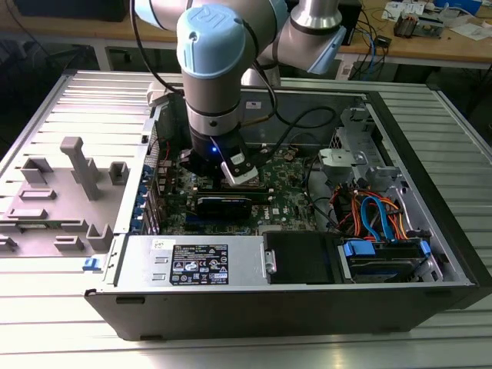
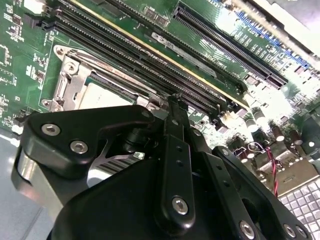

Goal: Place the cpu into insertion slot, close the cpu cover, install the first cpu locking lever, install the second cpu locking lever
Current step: 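Install the second cpu locking lever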

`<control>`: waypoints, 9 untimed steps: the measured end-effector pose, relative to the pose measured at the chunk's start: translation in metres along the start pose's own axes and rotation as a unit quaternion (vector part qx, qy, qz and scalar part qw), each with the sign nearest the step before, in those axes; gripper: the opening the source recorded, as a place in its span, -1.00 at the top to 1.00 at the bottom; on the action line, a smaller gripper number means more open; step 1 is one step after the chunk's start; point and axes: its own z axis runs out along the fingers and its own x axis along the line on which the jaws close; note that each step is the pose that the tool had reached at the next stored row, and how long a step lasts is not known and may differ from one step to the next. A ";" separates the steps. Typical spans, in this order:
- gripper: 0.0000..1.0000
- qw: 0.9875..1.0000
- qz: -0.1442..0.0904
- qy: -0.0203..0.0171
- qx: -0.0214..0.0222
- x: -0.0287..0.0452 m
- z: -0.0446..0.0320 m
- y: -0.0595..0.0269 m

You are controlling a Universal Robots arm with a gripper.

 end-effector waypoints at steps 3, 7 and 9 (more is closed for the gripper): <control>0.79 1.000 0.000 0.000 -0.007 0.0001 0.0015 0.0000; 0.79 1.000 0.000 0.000 -0.010 0.0001 0.0044 -0.0005; 0.79 1.000 0.000 0.000 -0.010 0.0001 0.0046 -0.0005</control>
